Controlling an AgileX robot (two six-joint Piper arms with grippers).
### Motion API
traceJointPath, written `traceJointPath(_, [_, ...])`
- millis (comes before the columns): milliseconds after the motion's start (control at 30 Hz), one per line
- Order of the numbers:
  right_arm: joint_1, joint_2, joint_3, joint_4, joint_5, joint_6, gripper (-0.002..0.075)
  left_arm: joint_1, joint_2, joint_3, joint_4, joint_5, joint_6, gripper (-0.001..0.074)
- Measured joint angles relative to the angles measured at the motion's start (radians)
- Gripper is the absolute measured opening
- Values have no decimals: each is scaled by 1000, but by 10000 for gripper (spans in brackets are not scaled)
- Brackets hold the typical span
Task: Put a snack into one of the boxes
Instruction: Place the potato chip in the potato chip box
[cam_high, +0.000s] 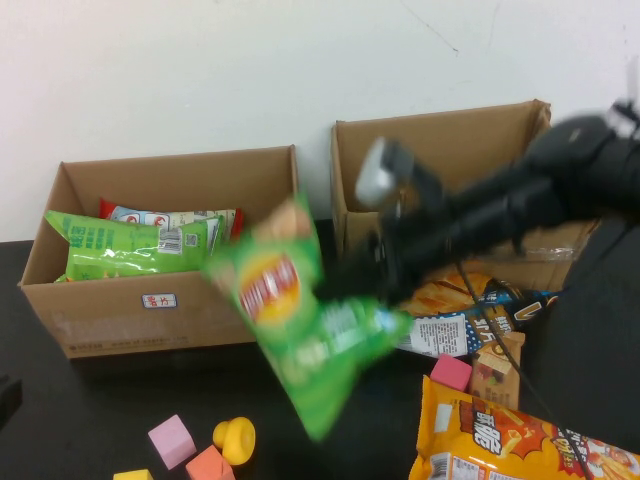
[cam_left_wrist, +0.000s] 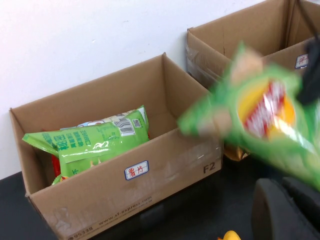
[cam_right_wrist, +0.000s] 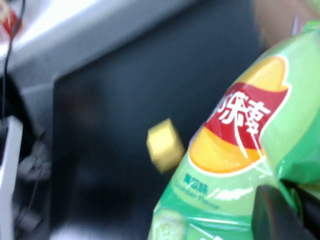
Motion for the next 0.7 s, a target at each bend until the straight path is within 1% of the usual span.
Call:
traceJointPath(133, [0,-47,-121,119,-39,-57,16,0,0,0,0,0,0,-1])
traceJointPath(200, [7,-45,-215,176,-106,-94,15,0,0,0,0,0,0,-1])
traceJointPath(300, [26,-10,-372,197,-231,-129,15,0,0,0,0,2,0,-1])
traceJointPath(400, [46,73,-518,212,-320,-141,15,0,0,0,0,2,0,-1])
traceJointPath(567, [76,301,-733,211,-380,-145,16,0,0,0,0,2,0,-1])
traceJointPath(633, [83,384,-781,182,-389,-136,47,0,0,0,4,2,0,-1])
traceJointPath(667, [84,421,-799,149,-389,-114,91,0,0,0,7,2,0,-1])
traceJointPath(700, [84,453,-811,104,-384,-74,158,0,0,0,9,2,0,-1])
